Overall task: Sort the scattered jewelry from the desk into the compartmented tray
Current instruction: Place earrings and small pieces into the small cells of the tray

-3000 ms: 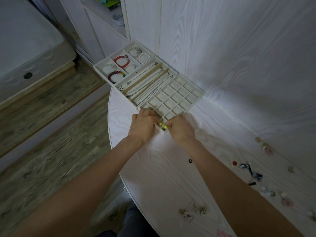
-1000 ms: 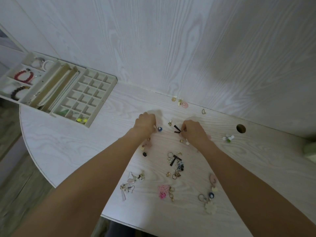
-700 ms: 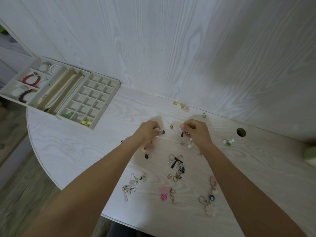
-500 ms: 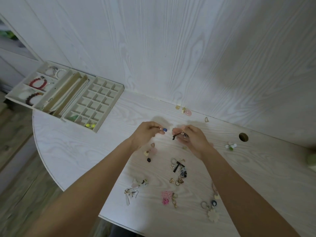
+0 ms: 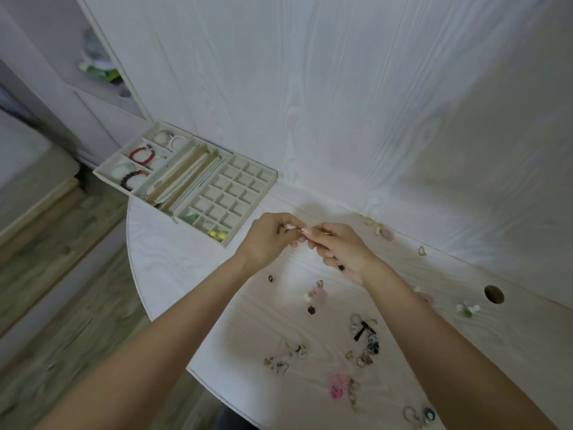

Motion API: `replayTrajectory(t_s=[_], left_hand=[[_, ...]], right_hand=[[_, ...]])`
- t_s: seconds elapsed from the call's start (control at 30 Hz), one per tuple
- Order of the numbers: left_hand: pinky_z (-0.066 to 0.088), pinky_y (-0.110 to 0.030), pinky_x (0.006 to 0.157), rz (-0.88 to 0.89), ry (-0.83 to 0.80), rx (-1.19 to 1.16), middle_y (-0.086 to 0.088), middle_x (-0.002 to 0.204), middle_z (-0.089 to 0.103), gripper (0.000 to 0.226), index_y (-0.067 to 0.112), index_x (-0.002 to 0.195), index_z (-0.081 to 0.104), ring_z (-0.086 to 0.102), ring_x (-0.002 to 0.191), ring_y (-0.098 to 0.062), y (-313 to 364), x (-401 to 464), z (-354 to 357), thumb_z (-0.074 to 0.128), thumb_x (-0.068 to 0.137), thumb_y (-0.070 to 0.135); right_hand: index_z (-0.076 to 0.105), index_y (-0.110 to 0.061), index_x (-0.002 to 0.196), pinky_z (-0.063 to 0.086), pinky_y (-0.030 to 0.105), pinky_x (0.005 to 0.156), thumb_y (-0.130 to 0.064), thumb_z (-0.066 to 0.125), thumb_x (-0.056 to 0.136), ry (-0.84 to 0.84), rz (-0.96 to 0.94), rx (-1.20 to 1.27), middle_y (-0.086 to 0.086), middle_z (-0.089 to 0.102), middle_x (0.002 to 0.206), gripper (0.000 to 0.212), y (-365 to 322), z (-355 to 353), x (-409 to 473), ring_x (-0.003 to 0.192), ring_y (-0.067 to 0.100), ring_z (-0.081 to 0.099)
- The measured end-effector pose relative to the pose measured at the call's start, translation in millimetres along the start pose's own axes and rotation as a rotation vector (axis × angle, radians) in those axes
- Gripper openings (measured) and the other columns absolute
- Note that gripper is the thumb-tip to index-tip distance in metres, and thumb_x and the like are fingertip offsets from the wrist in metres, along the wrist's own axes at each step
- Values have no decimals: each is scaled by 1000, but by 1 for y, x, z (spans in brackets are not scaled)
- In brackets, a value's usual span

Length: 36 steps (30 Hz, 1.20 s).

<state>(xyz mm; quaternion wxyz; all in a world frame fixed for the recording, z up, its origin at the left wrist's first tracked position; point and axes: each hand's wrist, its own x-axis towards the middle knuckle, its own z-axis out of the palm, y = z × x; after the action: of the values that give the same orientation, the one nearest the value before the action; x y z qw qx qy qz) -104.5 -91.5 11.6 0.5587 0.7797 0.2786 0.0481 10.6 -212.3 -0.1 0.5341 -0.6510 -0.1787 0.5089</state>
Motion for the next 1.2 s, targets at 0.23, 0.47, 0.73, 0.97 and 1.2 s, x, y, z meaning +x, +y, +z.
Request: replayTrajectory(t_s=[0.23, 0.47, 0.73, 0.97, 1.2], left_hand=[[54, -25, 73, -106, 37, -155, -2, 73, 69, 18, 10, 98, 65, 68, 67, -9, -20, -2, -59, 71, 82, 15], [50, -18, 69, -209, 90, -276, -3, 85, 67, 26, 4, 117, 62, 66, 67, 0, -61, 7, -110, 58, 91, 4], [57, -31, 79, -226, 221, -72, -10, 93, 73, 19, 6, 99, 72, 70, 82, -15, -102, 35, -142, 72, 80, 5], [47, -6, 55, -284, 246, 179, -6, 94, 67, 20, 4, 104, 66, 61, 79, -13, -116, 59, -134, 66, 84, 2], [53, -27, 81, -241, 186, 331, -9, 100, 70, 17, 6, 101, 70, 65, 92, -20, -123, 73, -126, 61, 87, 4]], right_hand=[[53, -12, 80, 22, 15, 39, -17, 64, 89, 13, 8, -73, 1, 49, 67, 14, -16, 39, 36, 44, 5, 28], [62, -2, 94, 22, 15, 36, -15, 65, 88, 47, 17, -171, 9, 62, 79, 15, -19, 88, 85, 35, 3, 27], [70, -7, 89, 35, 11, 47, -12, 72, 80, 158, -55, -372, -4, 57, 68, 10, -5, 123, 136, 54, 2, 46], [68, -9, 87, 34, 10, 57, -21, 69, 83, 231, -194, -766, -3, 58, 79, 13, 12, 129, 156, 75, 11, 53], [65, -10, 88, 45, 33, 70, -21, 64, 86, 227, -218, -980, 4, 62, 89, 11, 13, 135, 155, 83, 19, 58]])
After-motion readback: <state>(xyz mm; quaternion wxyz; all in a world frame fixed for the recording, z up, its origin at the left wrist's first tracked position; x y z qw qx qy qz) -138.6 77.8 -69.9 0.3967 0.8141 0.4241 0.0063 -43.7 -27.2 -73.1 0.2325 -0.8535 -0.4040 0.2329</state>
